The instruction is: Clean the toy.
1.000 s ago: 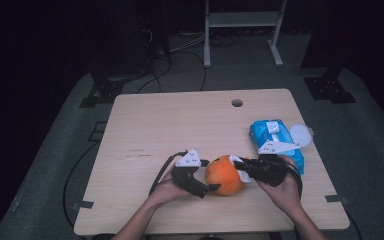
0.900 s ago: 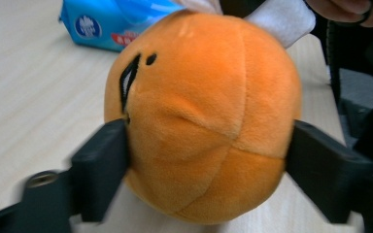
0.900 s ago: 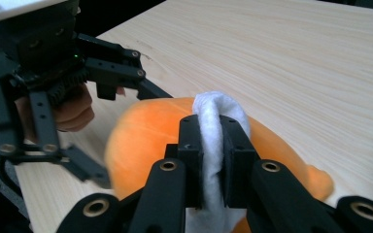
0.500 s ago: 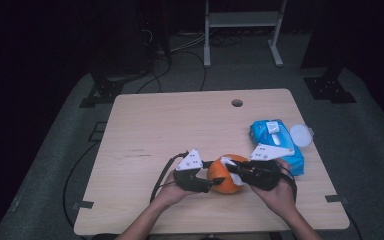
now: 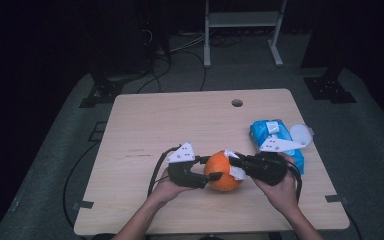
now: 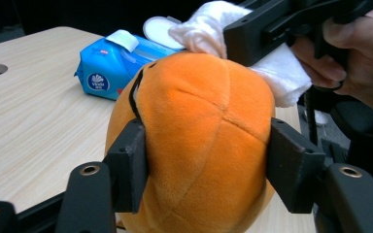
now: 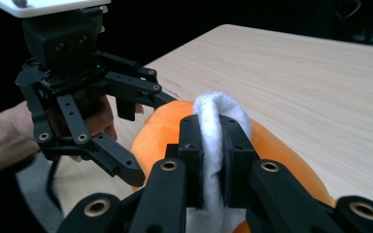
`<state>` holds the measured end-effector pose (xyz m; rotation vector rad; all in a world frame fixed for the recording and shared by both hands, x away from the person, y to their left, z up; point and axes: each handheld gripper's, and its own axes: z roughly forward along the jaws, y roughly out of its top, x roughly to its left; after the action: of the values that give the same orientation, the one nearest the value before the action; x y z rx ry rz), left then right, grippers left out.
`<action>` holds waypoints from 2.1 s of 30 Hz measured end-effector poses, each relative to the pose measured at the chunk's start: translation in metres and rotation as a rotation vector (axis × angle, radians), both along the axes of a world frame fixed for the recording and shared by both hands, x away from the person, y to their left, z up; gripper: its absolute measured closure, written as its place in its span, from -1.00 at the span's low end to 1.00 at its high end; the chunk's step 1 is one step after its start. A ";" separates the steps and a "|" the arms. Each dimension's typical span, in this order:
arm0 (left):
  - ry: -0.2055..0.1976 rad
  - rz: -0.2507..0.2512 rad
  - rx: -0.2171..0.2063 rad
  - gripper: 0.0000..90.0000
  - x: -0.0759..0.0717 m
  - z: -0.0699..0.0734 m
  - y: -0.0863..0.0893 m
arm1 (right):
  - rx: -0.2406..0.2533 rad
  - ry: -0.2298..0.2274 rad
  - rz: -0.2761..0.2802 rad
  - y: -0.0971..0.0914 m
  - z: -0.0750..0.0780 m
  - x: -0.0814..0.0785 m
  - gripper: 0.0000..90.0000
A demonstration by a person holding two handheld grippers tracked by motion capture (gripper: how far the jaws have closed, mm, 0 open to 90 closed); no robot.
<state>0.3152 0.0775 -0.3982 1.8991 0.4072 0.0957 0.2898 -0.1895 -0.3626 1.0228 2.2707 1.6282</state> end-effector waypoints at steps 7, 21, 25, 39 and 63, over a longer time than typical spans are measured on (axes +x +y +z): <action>0.026 0.027 0.035 -0.24 0.005 -0.014 -0.004 | -0.061 0.085 -0.036 0.001 -0.031 0.014 0.80; -0.026 -0.022 0.064 -0.56 0.002 -0.019 -0.009 | -0.098 -0.011 0.005 0.014 -0.023 0.003 0.80; -0.045 -0.019 0.069 -0.61 0.004 -0.020 -0.008 | -0.094 -0.005 0.004 0.012 -0.023 0.004 0.80; -0.062 0.028 0.109 -0.29 0.002 -0.025 -0.017 | -0.075 -0.012 0.003 0.006 -0.019 0.005 0.80; 0.057 0.028 0.090 -0.49 0.012 -0.034 -0.005 | -0.151 -0.043 -0.042 0.004 -0.024 0.002 0.80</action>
<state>0.3277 0.0724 -0.4319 1.9888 0.4750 0.0790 0.2913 -0.1852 -0.3864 0.9834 2.2876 1.4235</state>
